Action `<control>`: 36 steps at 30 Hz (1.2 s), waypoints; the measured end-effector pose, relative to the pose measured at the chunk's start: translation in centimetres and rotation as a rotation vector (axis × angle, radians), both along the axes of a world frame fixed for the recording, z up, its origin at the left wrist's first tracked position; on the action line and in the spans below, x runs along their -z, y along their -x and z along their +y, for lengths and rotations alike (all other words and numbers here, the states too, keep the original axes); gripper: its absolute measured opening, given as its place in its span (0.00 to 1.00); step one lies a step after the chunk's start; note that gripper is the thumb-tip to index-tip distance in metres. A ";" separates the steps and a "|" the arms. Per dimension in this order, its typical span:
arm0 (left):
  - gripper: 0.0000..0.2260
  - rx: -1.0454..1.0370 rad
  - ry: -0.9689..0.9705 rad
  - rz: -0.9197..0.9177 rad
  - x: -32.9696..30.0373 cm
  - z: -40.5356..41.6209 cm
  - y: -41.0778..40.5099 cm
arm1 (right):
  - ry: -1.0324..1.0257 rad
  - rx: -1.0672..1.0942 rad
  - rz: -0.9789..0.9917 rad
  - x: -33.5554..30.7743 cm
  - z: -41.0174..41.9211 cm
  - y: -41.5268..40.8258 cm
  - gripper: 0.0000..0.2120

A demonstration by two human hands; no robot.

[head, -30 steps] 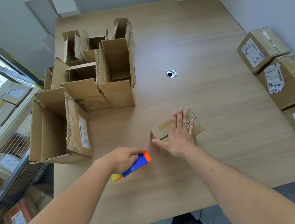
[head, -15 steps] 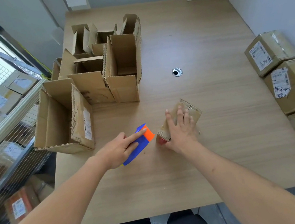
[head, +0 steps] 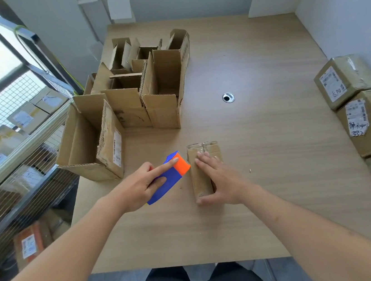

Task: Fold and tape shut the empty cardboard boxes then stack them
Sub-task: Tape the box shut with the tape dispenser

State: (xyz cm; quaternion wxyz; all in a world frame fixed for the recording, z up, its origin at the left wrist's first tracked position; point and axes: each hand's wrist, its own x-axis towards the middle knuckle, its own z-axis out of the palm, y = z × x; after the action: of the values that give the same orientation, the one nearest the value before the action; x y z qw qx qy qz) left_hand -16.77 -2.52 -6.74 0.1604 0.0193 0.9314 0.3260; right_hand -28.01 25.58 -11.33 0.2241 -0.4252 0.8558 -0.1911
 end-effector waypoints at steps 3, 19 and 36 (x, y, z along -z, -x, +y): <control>0.26 0.027 0.011 0.024 -0.8 0.7 -0.5 | 0.259 0.290 -0.141 -1.1 0.1 -0.2 0.31; 0.26 0.242 0.083 0.131 -5.9 3.3 -0.3 | 0.573 0.580 -0.803 -7.9 -0.4 0.2 0.10; 0.24 0.304 0.121 0.152 -6.0 5.2 1.5 | 0.537 0.754 -0.697 -7.0 0.6 -0.7 0.07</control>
State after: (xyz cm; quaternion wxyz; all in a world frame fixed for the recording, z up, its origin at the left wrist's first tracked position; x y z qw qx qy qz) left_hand -18.25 2.63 -0.78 0.1377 0.1750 0.9451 0.2391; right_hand -27.31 26.23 -4.34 0.2933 -0.0447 0.7454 -0.5969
